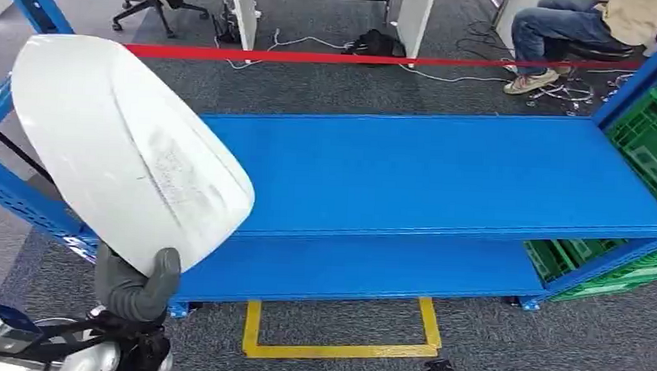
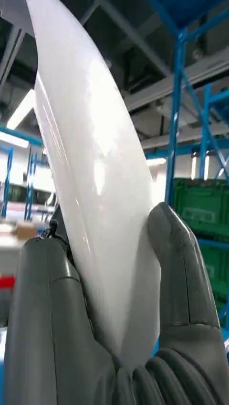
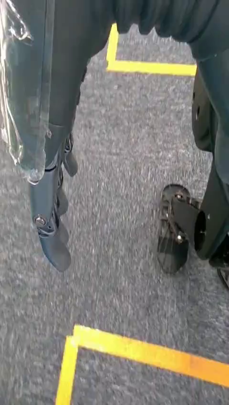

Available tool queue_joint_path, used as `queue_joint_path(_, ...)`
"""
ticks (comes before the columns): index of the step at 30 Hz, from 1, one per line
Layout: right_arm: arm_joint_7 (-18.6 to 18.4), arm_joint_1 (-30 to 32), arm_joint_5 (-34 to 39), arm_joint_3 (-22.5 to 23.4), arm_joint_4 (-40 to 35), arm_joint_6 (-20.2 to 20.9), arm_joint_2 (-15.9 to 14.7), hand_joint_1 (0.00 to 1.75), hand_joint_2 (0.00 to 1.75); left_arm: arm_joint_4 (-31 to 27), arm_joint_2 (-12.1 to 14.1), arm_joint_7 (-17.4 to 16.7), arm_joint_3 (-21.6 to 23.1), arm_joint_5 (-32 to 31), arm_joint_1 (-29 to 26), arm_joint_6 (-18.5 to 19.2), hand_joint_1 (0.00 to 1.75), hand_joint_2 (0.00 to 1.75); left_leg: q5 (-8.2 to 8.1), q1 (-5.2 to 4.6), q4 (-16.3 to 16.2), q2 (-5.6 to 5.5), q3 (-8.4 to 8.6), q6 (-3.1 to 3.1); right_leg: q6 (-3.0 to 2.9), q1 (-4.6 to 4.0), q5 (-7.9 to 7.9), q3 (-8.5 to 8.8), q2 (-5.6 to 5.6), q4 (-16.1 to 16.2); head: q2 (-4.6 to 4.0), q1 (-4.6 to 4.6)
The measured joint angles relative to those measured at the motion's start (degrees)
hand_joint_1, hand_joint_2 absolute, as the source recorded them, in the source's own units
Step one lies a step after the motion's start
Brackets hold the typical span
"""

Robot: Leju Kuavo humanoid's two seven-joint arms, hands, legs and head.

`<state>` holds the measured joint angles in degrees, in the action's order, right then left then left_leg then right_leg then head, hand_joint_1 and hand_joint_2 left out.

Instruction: Take the parts from the cabinet and place them on the table.

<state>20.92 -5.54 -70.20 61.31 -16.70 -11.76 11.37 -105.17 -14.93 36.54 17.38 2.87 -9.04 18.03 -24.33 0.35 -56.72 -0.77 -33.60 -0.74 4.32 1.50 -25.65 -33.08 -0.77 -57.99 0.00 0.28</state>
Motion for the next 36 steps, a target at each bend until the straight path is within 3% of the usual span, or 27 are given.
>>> queue_joint_path(1, -0.39, 0.0, 0.09, 0.11, 0.0, -0.24, 0.0, 0.0, 1.75, 0.33, -0.02, -0.79, -0.11, 0.63, 0.0, -0.53, 1.75, 1.75, 0.0, -0.01, 0.22, 0.05, 0.28, -0.16, -0.02, -0.21, -1.37, -0.61, 0.19, -1.68, -0.02, 0.24)
queue_joint_path(4, -1.37, 0.03, 0.41, 1.03, 0.0, -0.52, 0.0, 0.0, 1.75, 2.37, -0.11, -4.45, -0.92, 2.18, -0.02, -4.38, 1.75, 1.75, -0.04, -0.02, 0.2, 0.12, 0.25, -0.28, 0.03, -0.29, -7.46, -7.11, 0.2, -14.97, 0.0, 0.63)
queue_joint_path(5, -1.68, 0.19, 0.48, 1.33, 0.0, -0.72, 0.02, 0.0, 1.75, 3.41, -0.13, -5.42, -1.11, 2.16, 0.0, -5.96, 1.75, 1.75, -0.09, -0.02, 0.18, 0.12, 0.25, -0.26, 0.04, -0.29, -7.79, -8.3, 0.21, -17.18, 0.0, 0.7)
queue_joint_path(6, -1.86, 0.32, 0.46, 1.51, 0.0, -0.94, 0.02, 0.0, 1.75, 4.24, -0.13, -6.25, -1.2, 2.05, 0.01, -7.22, 1.75, 1.75, -0.11, 0.0, 0.17, 0.07, 0.3, -0.23, 0.03, -0.26, -6.81, -8.17, 0.22, -16.66, 0.0, 0.66)
queue_joint_path(7, -2.14, 0.31, 0.35, 1.62, 0.0, -1.14, 0.02, 0.0, 1.75, 5.01, -0.15, -6.75, -1.31, 1.88, 0.02, -8.37, 1.75, 1.75, -0.22, 0.1, 0.08, -0.02, 0.34, -0.04, 0.03, -0.23, -4.48, -6.71, 0.23, -13.28, 0.0, 0.72)
queue_joint_path(9, -2.4, 0.18, 0.11, 1.86, -0.02, -1.62, 0.02, 0.0, 1.75, 5.66, -0.17, -7.03, -1.29, 0.43, 0.08, -10.91, 1.75, 1.75, -0.61, 0.31, -0.28, -0.05, 0.59, 0.62, 0.14, -0.12, 0.38, -1.62, 0.33, -3.16, 0.0, 0.72)
queue_joint_path(10, -2.58, 0.04, 0.07, 1.94, -0.02, -1.84, 0.11, 0.0, 1.75, 5.86, -0.2, -7.27, -1.2, -0.64, 0.11, -12.71, 1.75, 1.75, -0.85, 0.07, -0.4, -0.04, 0.59, 1.19, 0.08, -0.22, -0.47, -0.41, 0.16, -0.98, 0.0, 0.76)
queue_joint_path(11, -2.73, 0.0, 0.02, 2.1, -0.02, -2.16, 0.35, 0.0, 1.75, 6.01, -0.2, -7.54, -1.07, -1.76, 0.17, -14.67, 1.75, 1.75, -0.9, -0.13, -0.71, -0.05, 0.49, 1.49, -0.86, -0.21, 0.03, -0.26, -0.24, -0.63, 0.0, 0.79)
queue_joint_path(14, -3.03, 0.18, -0.17, 2.6, -0.02, -2.47, 0.59, 0.0, 1.75, 6.14, -0.17, -7.73, -0.46, -3.67, 0.31, -18.9, 1.75, 1.75, -0.55, 0.11, -0.3, -0.06, 0.55, 2.24, -1.93, -0.58, 0.07, -0.64, -0.24, -0.98, 0.0, 0.61)
queue_joint_path(16, -3.17, 0.13, -0.24, 2.71, -0.02, -2.67, 0.7, 0.0, 1.75, 6.14, -0.15, -7.73, -0.22, -3.87, 0.36, -19.6, 1.75, 1.75, -2.18, 0.19, -1.87, 0.17, -0.14, 2.85, -2.67, -0.3, 0.26, -0.51, -0.18, -0.77, 0.0, 0.46)
queue_joint_path(17, -3.17, 0.06, -0.24, 2.75, -0.02, -2.73, 0.72, 0.0, 1.75, 6.14, -0.13, -7.73, -0.09, -3.98, 0.39, -19.65, 1.75, 1.75, -4.22, 0.2, -5.22, 0.17, -1.72, 3.01, -2.99, -0.3, 0.23, -0.53, -0.12, -0.77, 0.0, 0.17)
queue_joint_path(19, -3.17, 0.09, -0.26, 2.84, -0.02, -2.75, 0.72, 0.0, 1.75, 6.23, -0.11, -7.73, 0.15, -4.02, 0.44, -19.89, 1.75, 1.75, -8.6, 0.2, -15.34, 0.17, -6.61, 3.16, -3.14, -0.35, 0.16, -0.58, 0.12, -0.77, 0.0, 0.2)
queue_joint_path(20, -3.19, 0.13, -0.26, 2.88, -0.02, -2.77, 0.72, 0.0, 1.75, 6.27, -0.09, -7.73, 0.2, -4.02, 0.44, -19.98, 1.75, 1.75, -9.25, 0.21, -18.35, 0.17, -8.21, 3.15, -3.15, -0.36, 0.15, -0.58, 0.16, -0.78, 0.0, 0.17)
queue_joint_path(21, -3.19, 0.14, -0.26, 2.91, -0.02, -2.8, 0.72, 0.0, 1.75, 6.36, -0.04, -7.73, 0.2, -4.02, 0.45, -20.06, 1.75, 1.75, -8.4, 0.22, -18.57, 0.17, -8.44, 3.11, -3.15, -0.36, 0.15, -0.54, 0.15, -0.78, 0.0, 0.22)
queue_joint_path(22, -3.19, 0.13, -0.26, 2.91, -0.02, -2.8, 0.72, 0.0, 1.75, 6.38, -0.04, -7.73, 0.24, -4.02, 0.47, -20.04, 1.75, 1.75, -6.51, 0.24, -16.68, 0.17, -7.68, 3.02, -3.11, -0.34, 0.12, -0.53, 0.13, -0.79, 0.0, 0.13)
queue_joint_path(23, -3.19, 0.12, -0.26, 2.91, -0.02, -2.8, 0.79, 0.0, 1.75, 6.38, -0.04, -7.73, 0.37, -4.02, 0.51, -20.06, 1.75, 1.75, -4.02, 0.27, -12.89, 0.18, -5.87, 2.91, -3.07, -0.3, 0.1, -0.45, 0.11, -0.79, 0.0, 0.17)
queue_joint_path(24, -3.19, 0.11, -0.26, 2.93, -0.02, -2.8, 0.87, 0.0, 1.75, 6.38, -0.04, -7.73, 0.57, -4.05, 0.56, -20.06, 1.75, 1.75, -1.31, 0.29, -7.42, 0.24, -3.11, 2.82, -2.89, -0.21, 0.01, -0.31, 0.04, -0.8, 0.0, 0.15)
queue_joint_path(25, -3.19, 0.07, -0.28, 2.93, -0.02, -2.8, 0.87, 0.0, 1.75, 6.38, -0.02, -7.73, 0.66, -4.05, 0.58, -20.06, 1.75, 1.75, -0.02, 0.36, -3.43, 0.49, -0.97, 2.84, -2.54, -0.32, -0.07, -0.26, -0.02, -0.8, 0.0, 0.09)
queue_joint_path(26, -3.19, 0.02, -0.28, 2.93, -0.04, -2.82, 0.87, 0.0, 1.75, 6.38, -0.02, -7.73, 0.7, -4.05, 0.59, -20.04, 1.75, 1.75, -1.0, 0.3, -1.02, 0.35, 0.11, 2.66, -2.04, -0.86, -0.34, -0.6, -0.12, -1.35, 0.0, -0.13)
queue_joint_path(29, -3.23, 0.16, -0.28, 2.93, -0.04, -2.84, 0.87, 0.0, 1.75, 6.47, -0.02, -7.75, 0.74, -4.07, 0.58, -20.06, 1.75, 1.75, -1.1, 0.08, -1.51, 0.13, -0.58, 1.46, -1.12, -0.6, 0.12, -0.53, 0.03, -0.53, 0.0, 0.2)
queue_joint_path(31, -3.25, 0.12, -0.37, 2.93, -0.04, -2.84, 0.87, 0.0, 1.75, 6.47, -0.04, -7.67, 0.81, -4.66, 0.6, -20.46, 1.75, 1.75, -0.89, 0.38, -1.25, 0.16, -0.36, 0.71, -0.5, -0.46, -0.82, -0.98, 0.16, -1.49, 0.0, 0.28)
queue_joint_path(32, -3.3, 0.06, -0.46, 2.93, -0.04, -2.84, 0.87, 0.0, 1.75, 6.47, -0.04, -7.43, 0.88, -4.79, 0.62, -20.46, 1.75, 1.75, -0.94, 0.33, -1.25, 0.21, -0.31, 0.37, -0.37, -0.55, -2.76, -2.34, 0.3, -4.46, 0.0, 0.59)
queue_joint_path(34, -3.34, 0.06, -1.03, 2.93, -0.04, -2.84, 0.87, 0.0, 1.75, 6.45, -0.04, -6.45, 1.12, -5.2, 0.65, -20.0, 1.75, 1.75, -0.98, 0.07, -1.26, 0.25, -0.34, 0.04, -0.32, -0.59, -7.06, -6.82, 0.31, -13.85, 0.0, 0.74)
queue_joint_path(35, -3.45, 0.13, -1.29, 2.93, -0.04, -2.84, 0.87, 0.0, 1.75, 6.36, -0.02, -5.75, 1.18, -5.57, 0.65, -19.8, 1.75, 1.75, -1.02, -0.07, -1.27, 0.25, -0.31, -0.02, -0.36, -0.65, -8.16, -8.62, 0.3, -17.48, 0.0, 0.72)
queue_joint_path(36, -3.52, 0.22, -1.64, 2.93, -0.04, -2.8, 0.87, 0.0, 1.75, 6.16, 0.0, -4.93, 1.27, -6.48, 0.65, -19.16, 1.75, 1.75, -1.06, -0.19, -1.28, 0.23, -0.24, -0.09, -0.47, -0.74, -7.89, -9.37, 0.3, -18.72, 0.0, 0.72)
